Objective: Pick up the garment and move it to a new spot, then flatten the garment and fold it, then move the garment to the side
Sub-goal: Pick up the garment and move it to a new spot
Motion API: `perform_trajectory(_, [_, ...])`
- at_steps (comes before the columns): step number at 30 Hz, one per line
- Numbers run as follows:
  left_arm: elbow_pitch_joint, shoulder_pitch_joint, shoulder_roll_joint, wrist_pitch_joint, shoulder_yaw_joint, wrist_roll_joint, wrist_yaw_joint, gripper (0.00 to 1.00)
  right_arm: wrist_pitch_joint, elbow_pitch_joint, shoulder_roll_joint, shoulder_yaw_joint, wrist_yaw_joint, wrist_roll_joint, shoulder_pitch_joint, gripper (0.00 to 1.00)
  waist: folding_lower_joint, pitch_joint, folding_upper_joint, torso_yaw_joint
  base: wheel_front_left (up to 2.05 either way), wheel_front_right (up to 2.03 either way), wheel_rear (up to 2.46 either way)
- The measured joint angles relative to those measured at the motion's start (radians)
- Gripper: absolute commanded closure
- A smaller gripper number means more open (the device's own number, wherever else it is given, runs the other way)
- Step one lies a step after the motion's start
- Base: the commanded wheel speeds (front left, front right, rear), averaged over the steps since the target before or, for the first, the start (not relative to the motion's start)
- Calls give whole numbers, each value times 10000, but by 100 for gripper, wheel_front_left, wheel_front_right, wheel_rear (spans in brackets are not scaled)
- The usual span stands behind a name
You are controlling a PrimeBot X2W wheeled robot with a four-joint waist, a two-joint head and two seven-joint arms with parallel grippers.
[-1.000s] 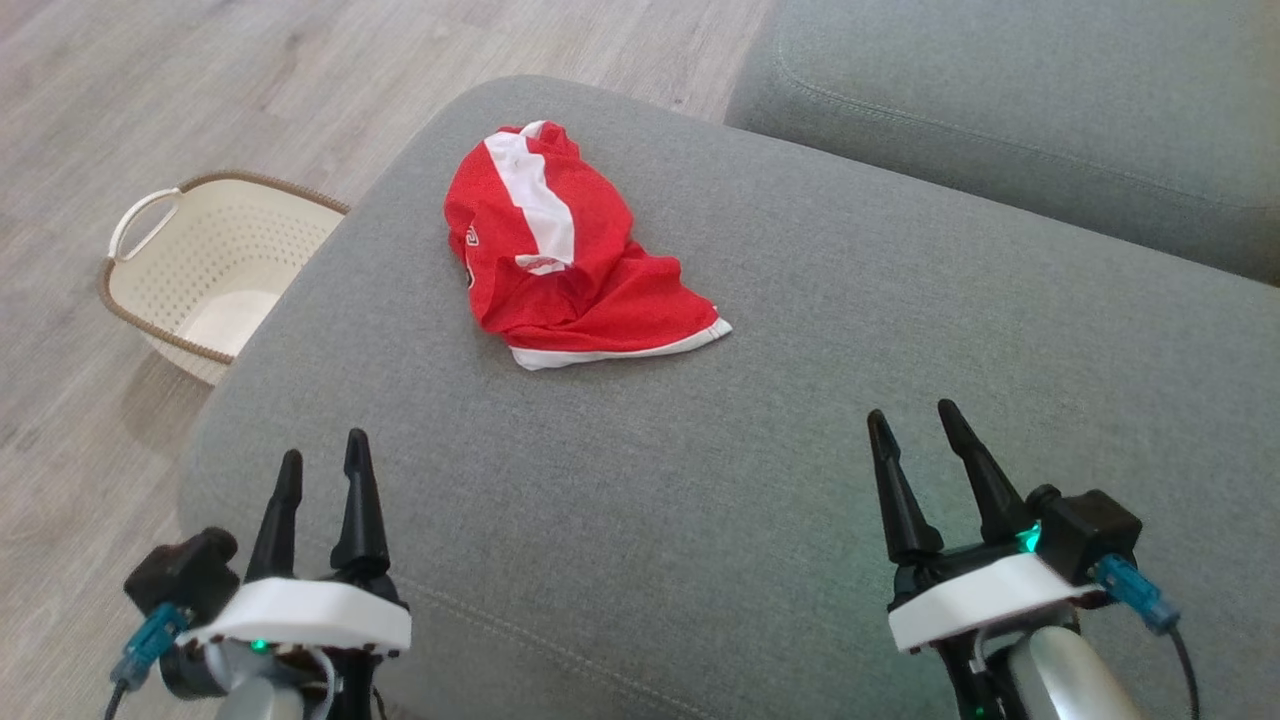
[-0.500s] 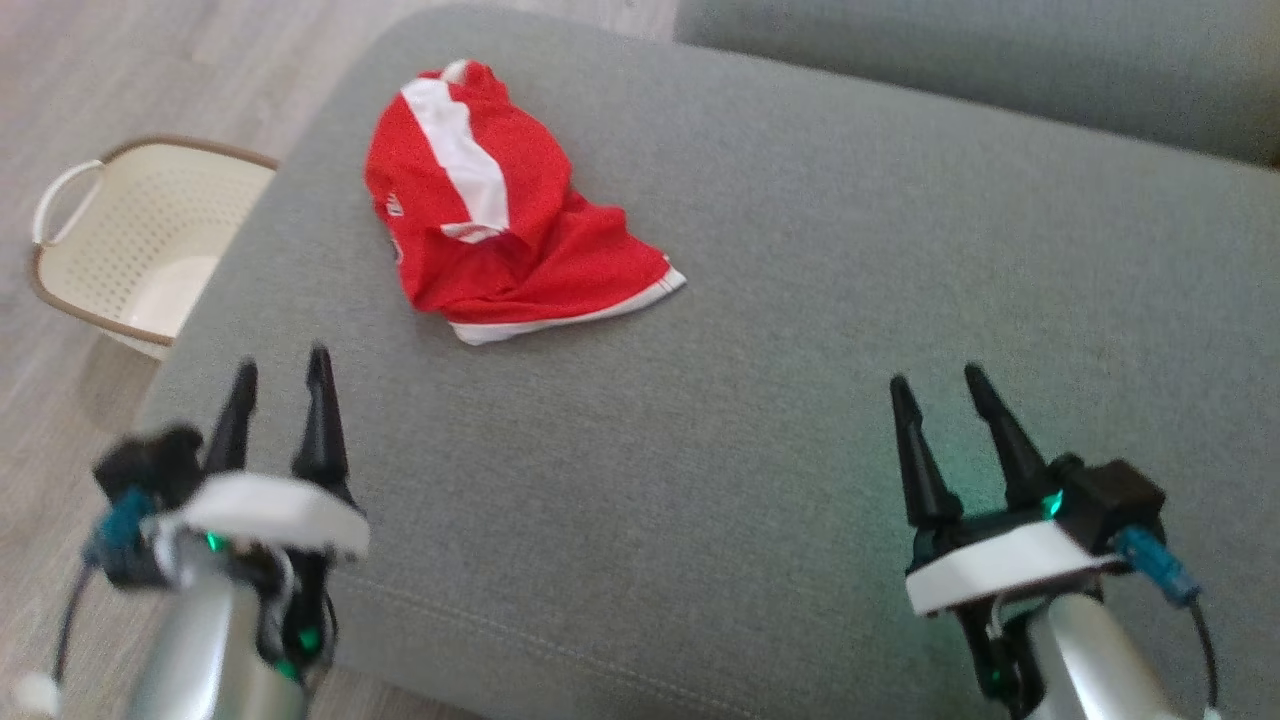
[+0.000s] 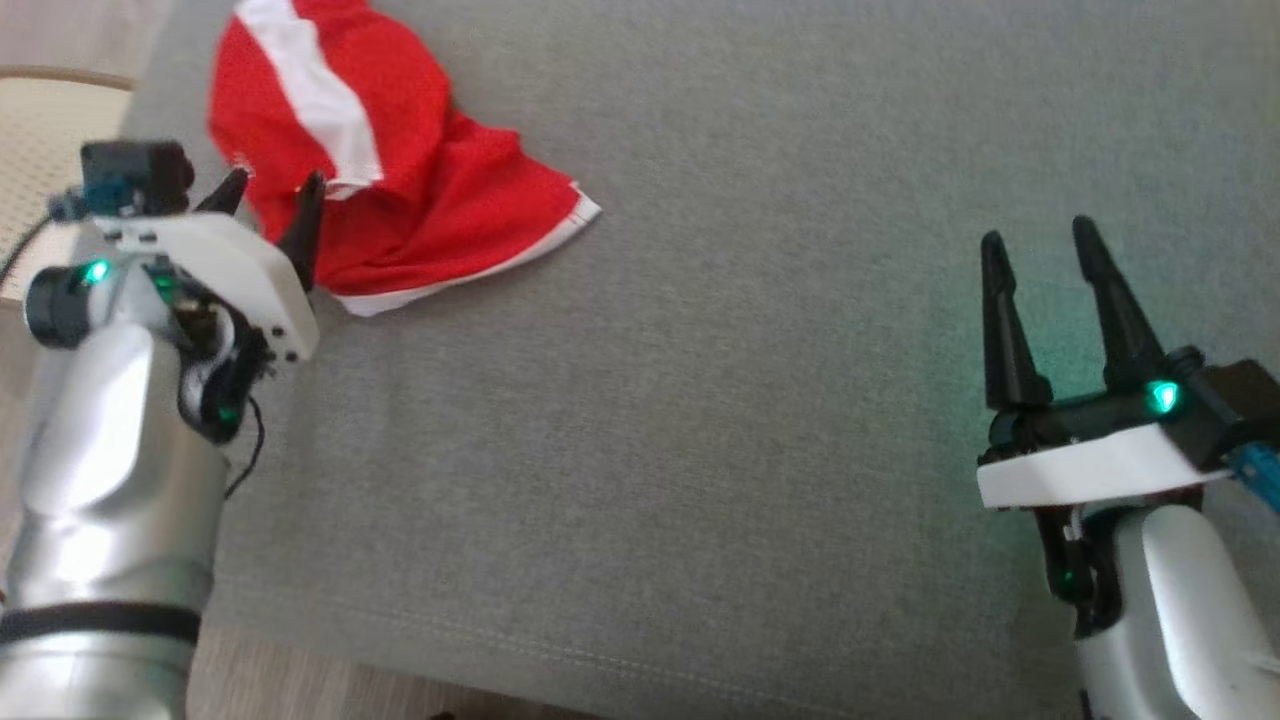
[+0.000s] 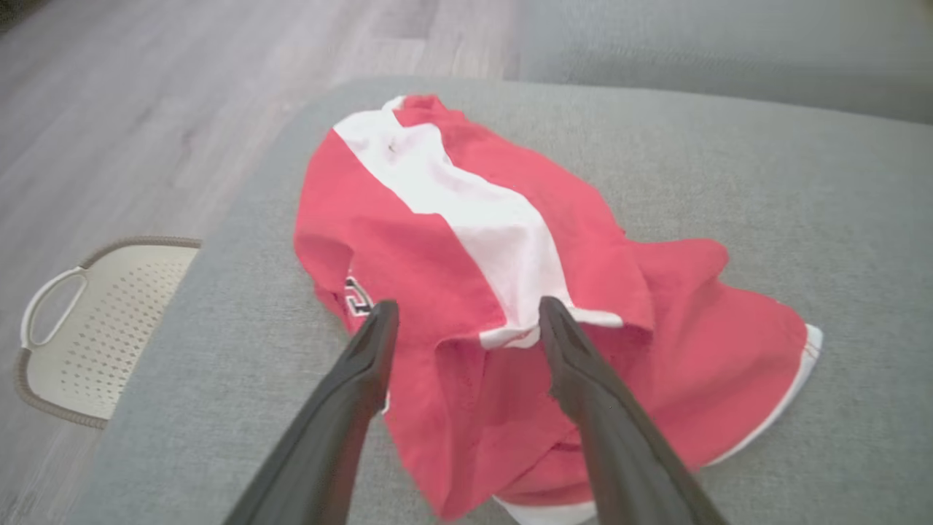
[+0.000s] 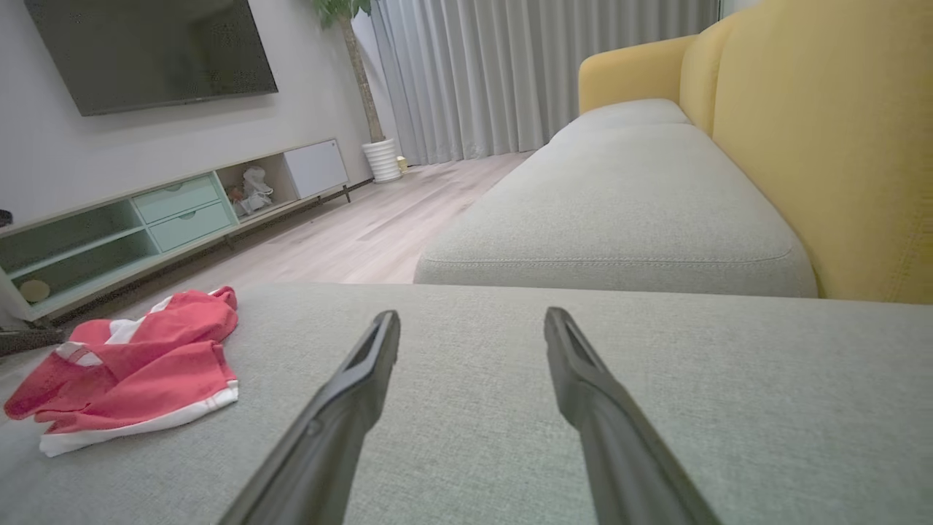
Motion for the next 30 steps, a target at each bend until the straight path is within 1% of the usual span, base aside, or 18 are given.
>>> perform_trajectory(2, [537,-397,86,451,-121,4,-42,0,73,-209,-17,-19,0,-19,-51,0,0,238,0,-175,0,0,0])
perform_trajectory(5, [1296,-824,205,840,-280,81,-44,0,153,-431,-38,-29,0,-42,-93,0,0,559,0,-427,0,0,0])
perform_trajectory(9, [2159,-1313,222,1080,-322,79,-46,0,226,-583,-52,-71,0,-42,-96,0,-1,919,0,-713,0,0,0])
perform_trajectory(13, [2750,-1828,244,1093,-393,13,-75,0,228,-704,-69,-123,0,-46,-108,0,-3,1159,0,-932,0,0,0])
perform_trajectory(14, [2884,-1952,249,1151,-443,-31,-75,6,228,-719,-84,-151,0,-46,-114,0,-3,1199,0,-964,0,0,0])
perform_trajectory(15, [2884,-1952,249,1151,-443,-31,-75,58,228,-719,-84,-151,0,-46,-114,0,-3,1199,0,-964,0,0,0])
perform_trajectory(16, [2991,-2061,261,1174,-523,-94,-77,100,232,-748,-105,-182,0,-46,-116,0,-3,1230,0,-987,0,0,0])
perform_trajectory(21, [3116,-2285,221,1406,-1149,-750,-73,100,274,-757,-151,-282,0,-46,-197,0,-3,1202,0,-1002,0,0,0])
perform_trajectory(25, [3101,-2197,291,1045,-1595,-1279,-75,100,265,-700,-146,-297,0,-46,-304,0,-3,997,0,-969,0,0,0])
perform_trajectory(30, [2897,-1749,226,387,-1979,-1941,-86,100,111,-376,-75,-293,0,-25,-310,0,-2,577,0,-949,0,0,0])
